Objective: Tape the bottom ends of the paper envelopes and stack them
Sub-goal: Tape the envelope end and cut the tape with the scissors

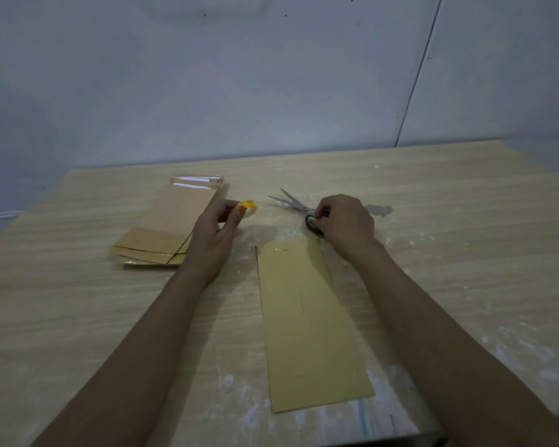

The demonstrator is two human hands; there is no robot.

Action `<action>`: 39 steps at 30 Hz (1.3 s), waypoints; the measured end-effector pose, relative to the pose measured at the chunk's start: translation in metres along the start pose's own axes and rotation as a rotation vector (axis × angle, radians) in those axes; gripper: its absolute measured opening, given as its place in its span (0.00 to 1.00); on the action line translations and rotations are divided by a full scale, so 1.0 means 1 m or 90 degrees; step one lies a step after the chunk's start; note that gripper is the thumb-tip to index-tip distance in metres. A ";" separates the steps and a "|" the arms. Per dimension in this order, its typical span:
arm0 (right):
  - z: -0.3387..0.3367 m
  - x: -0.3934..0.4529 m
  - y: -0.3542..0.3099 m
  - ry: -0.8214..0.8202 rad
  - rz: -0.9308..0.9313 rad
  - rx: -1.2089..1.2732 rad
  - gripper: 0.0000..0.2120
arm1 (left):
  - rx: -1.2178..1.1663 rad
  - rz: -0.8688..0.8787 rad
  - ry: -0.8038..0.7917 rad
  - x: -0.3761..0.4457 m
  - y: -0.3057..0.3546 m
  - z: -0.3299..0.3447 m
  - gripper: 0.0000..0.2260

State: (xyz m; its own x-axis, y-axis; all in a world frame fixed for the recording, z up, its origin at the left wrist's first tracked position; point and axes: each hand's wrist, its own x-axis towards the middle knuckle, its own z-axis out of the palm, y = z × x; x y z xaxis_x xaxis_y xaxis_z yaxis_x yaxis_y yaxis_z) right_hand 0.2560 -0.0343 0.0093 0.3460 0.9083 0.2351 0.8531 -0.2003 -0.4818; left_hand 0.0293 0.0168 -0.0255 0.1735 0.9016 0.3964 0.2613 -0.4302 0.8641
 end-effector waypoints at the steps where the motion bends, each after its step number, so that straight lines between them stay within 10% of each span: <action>1: 0.001 0.002 0.000 0.003 -0.008 -0.012 0.09 | -0.006 -0.010 0.004 0.004 -0.001 0.002 0.09; 22: 0.034 0.001 0.013 0.220 -0.134 0.030 0.12 | 0.134 -0.032 -0.067 0.026 -0.011 0.038 0.10; 39: 0.032 -0.014 0.003 0.070 -0.232 0.091 0.10 | 0.114 -0.035 -0.084 0.024 -0.007 0.037 0.09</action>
State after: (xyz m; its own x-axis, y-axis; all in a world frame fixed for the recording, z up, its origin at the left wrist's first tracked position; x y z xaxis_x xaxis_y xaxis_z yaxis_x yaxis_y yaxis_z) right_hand 0.2416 -0.0356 -0.0227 0.0782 0.8639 0.4975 0.8672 0.1873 -0.4614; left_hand 0.0670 0.0398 -0.0337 0.2746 0.9148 0.2964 0.4361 -0.3932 0.8095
